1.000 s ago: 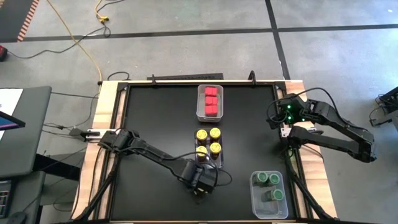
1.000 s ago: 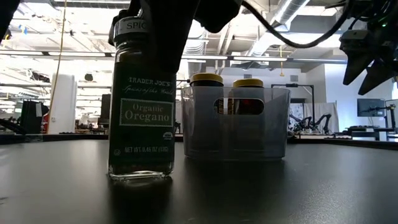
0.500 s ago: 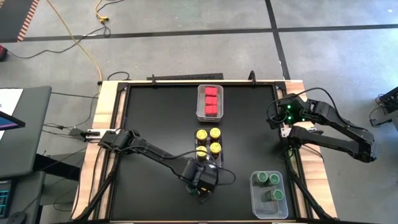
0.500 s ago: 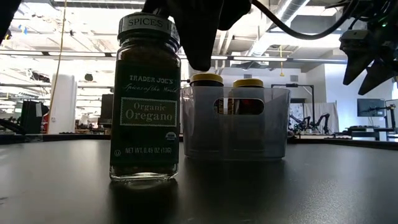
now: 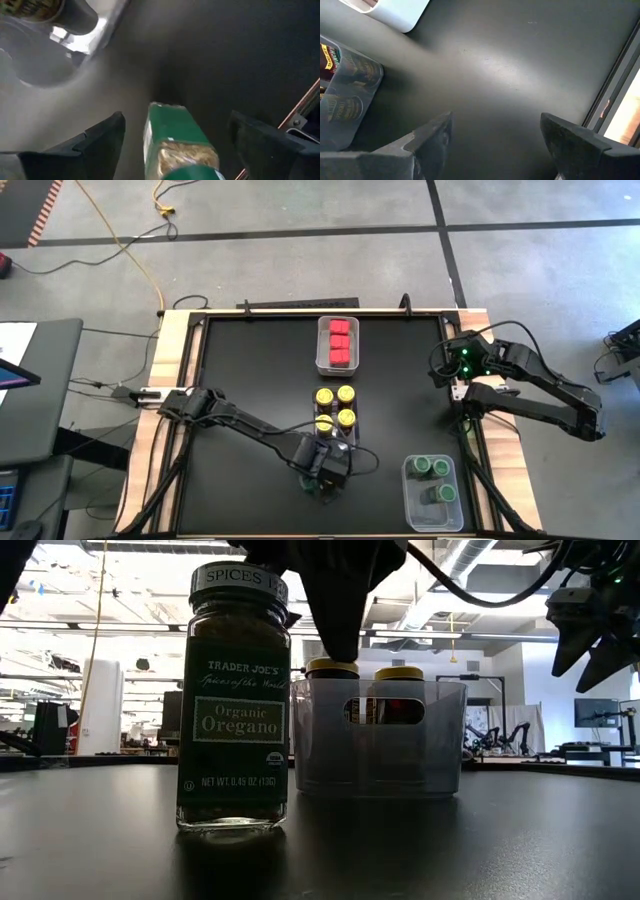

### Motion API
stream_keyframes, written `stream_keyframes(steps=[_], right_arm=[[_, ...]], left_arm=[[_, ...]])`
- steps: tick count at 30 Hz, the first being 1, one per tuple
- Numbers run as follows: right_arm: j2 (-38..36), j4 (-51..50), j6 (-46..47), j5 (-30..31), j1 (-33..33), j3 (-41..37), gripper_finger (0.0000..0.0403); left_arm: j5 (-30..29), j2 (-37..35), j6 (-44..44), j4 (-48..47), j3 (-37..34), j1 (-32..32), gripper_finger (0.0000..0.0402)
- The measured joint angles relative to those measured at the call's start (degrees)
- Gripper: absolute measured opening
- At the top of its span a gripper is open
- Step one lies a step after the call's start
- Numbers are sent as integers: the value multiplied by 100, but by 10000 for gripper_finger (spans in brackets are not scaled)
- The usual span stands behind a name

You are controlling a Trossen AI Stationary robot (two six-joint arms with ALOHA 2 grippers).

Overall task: Sort spices by type
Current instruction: Put the green seasoning bottle into the transparent bin

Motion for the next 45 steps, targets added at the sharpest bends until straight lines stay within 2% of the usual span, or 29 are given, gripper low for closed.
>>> stream_keyframes(steps=[5, 11, 18, 22, 25, 29, 33, 39, 45], right_arm=[[0, 0, -4, 0, 1, 0, 326], [0, 0, -3, 0, -1, 0, 326], [0, -2, 5, -2, 1, 0, 326], [1, 21, 131, -249, -1, 0, 326], [0, 237, 112, -354, 4, -1, 326], [-7, 994, -137, -508, 62, 0, 326], [-4, 2084, -131, -783, 400, 0, 326], [4, 3716, -107, -874, 1359, 0, 326], [278, 5073, -109, -874, 2359, 0, 326]], left_arm=[[23, -50, 69, 2, 0, 142, 340], [-25, -57, 322, -254, 368, 167, 340], [-300, -57, 793, -1605, 1216, 159, 340], [-249, -57, 1699, -2493, 1723, 161, 340], [-260, -81, 2214, -2661, 1908, 161, 340], [-424, -168, 2703, -2647, 1875, 133, 340], [-520, -173, 3514, -2655, 1875, 72, 340], [-1090, -211, 4113, -2651, 1873, 113, 340], [-1094, -256, 4531, -2623, 1873, 161, 340]])
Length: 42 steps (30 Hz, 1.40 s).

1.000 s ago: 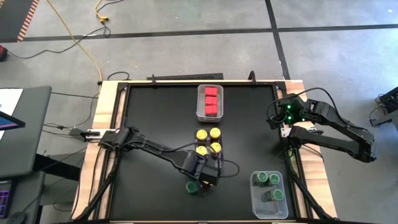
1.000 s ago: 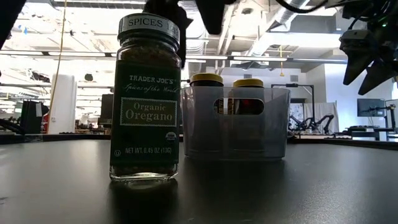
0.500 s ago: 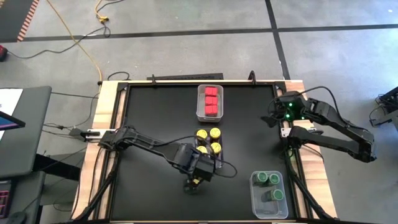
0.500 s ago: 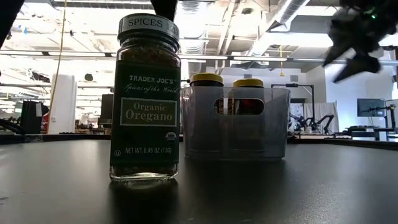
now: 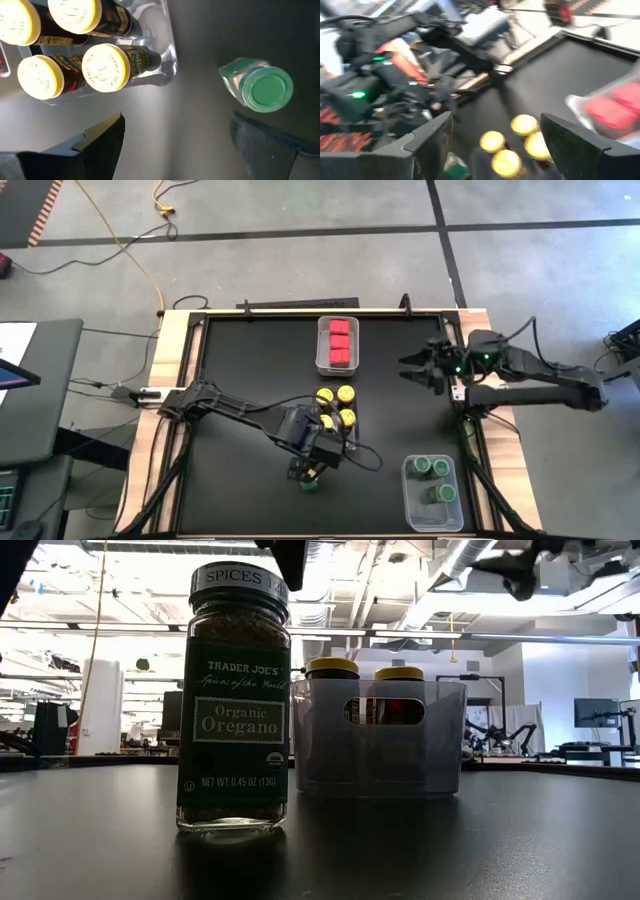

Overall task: Sort spices by type
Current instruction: Put the green seasoning bottle into the transparent bin

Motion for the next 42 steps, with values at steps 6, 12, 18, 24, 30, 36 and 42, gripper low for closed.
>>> stream_keyframes(steps=[6, 12, 18, 24, 30, 36, 42], right_arm=[[734, 988, 2, 2, 771, 0, 326], [1556, 1707, 3, 46, 1322, 8, 326], [2026, 1795, -262, 875, 1606, 339, 326], [2622, 1819, -617, 1082, 1769, 848, 326], [3617, 1792, -1537, 1099, 1958, 1721, 326], [4802, 785, -1886, 1232, 2212, 3059, 326], [5870, -340, -2129, 1275, 2446, 4206, 326]], left_arm=[[14, 0, 208, -18, 0, -33, 340], [41, -207, 237, 254, -541, -92, 340], [108, -1635, -117, 1864, -2987, -291, 340], [113, -3744, -1106, 3928, -5919, -531, 340], [46, -5588, -1748, 5743, -8131, -687, 340], [35, -6795, -2244, 6398, -9236, -858, 340], [31, -7218, -2266, 6369, -9545, -986, 340]])
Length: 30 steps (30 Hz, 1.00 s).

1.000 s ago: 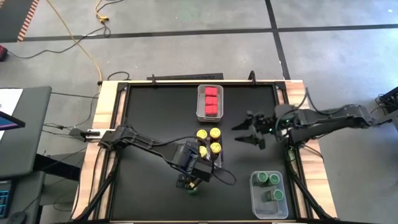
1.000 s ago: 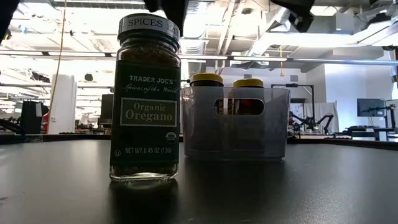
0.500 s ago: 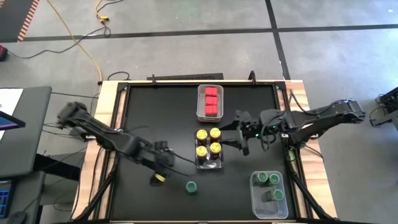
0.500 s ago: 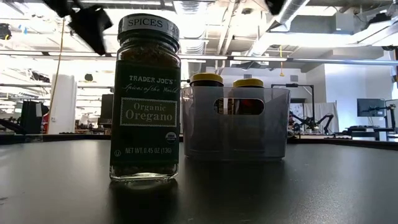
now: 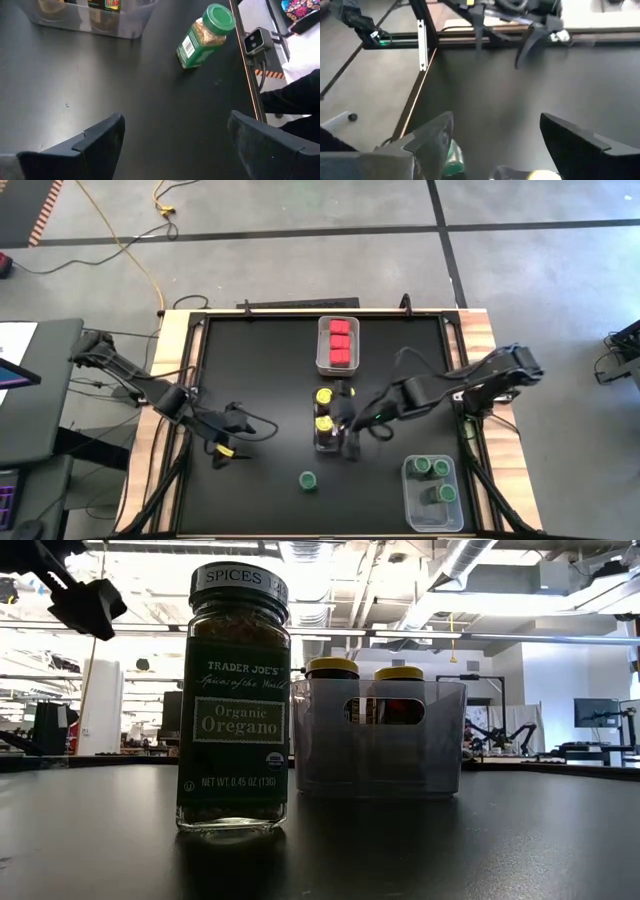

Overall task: Sort spices by type
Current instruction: Put the green seasoning bottle into the transparent bin

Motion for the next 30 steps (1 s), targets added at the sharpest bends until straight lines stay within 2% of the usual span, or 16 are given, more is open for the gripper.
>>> stream_keyframes(steps=[6, 11, 15, 22, 25, 30], right_arm=[[604, 8, 749, -4, 140, 383, 326], [866, 22, 666, -24, 149, 485, 326], [918, 15, 959, -23, 124, 491, 338], [898, -133, 199, -14, 94, 493, 396], [887, -130, -43, -15, 72, 493, 385], [887, -339, 50, -14, 60, 491, 371]], left_arm=[[2, 35, 144, -13, -19, -26, 340], [48, 40, 157, 2, -19, -26, 340], [50, 38, 149, 2, -19, -26, 340], [48, 38, -149, 3, -19, -26, 340], [3, 40, -320, 3, -19, -26, 340], [-198, 40, -367, 0, -19, -26, 340]])
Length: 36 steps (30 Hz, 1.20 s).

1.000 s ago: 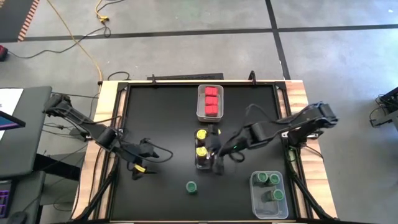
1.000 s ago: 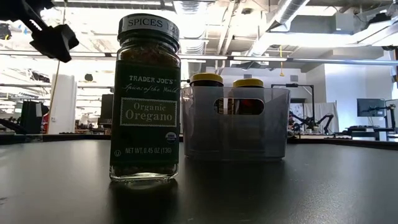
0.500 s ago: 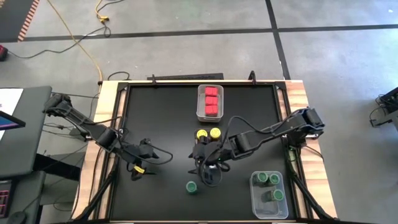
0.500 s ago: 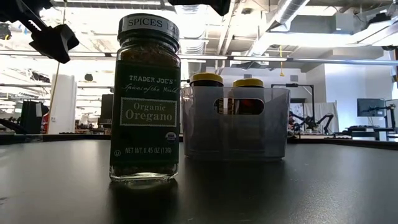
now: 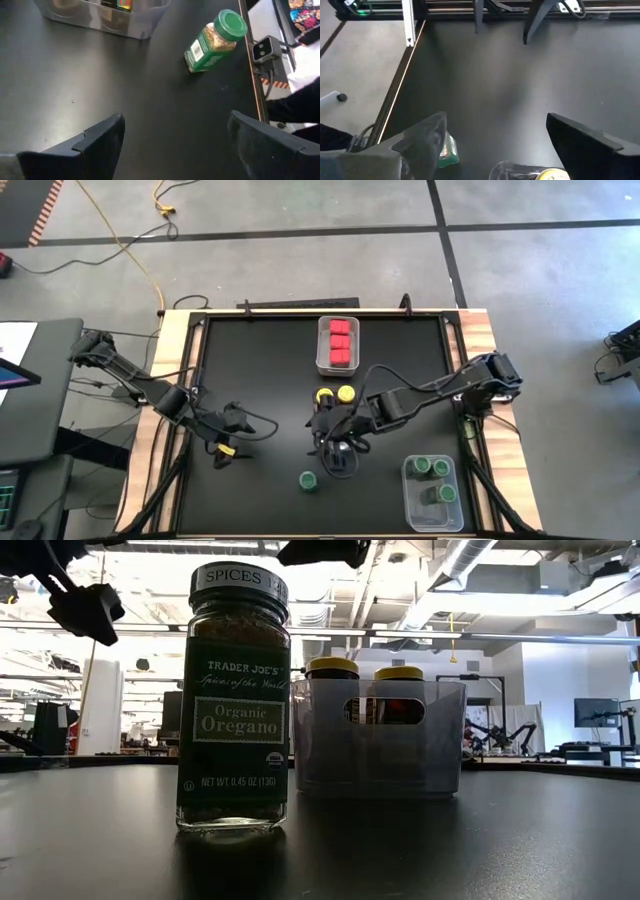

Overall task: Sort spices by type
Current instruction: Put the green seasoning bottle into the transparent bin

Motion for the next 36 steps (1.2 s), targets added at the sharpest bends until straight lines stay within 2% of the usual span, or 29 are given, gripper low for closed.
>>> stream_keyframes(steps=[8, 13, 26, 28, 36], right_arm=[[107, 211, -753, -26, 114, 8, 370], [264, 98, -730, 198, 299, 327, 370], [1994, -1131, -658, 143, 476, 2553, 369], [2201, -1109, -656, 112, 515, 2776, 369], [2664, -2161, -596, 51, 696, 3268, 369]], left_arm=[[-162, 0, -2, -25, 0, 2, 340], [-393, 2, 19, -35, 0, 2, 340], [-378, 0, 7, -184, 2, 4, 340], [-363, 1, 5, -221, 2, 4, 340], [-361, 0, 2, -378, 2, 2, 340]])
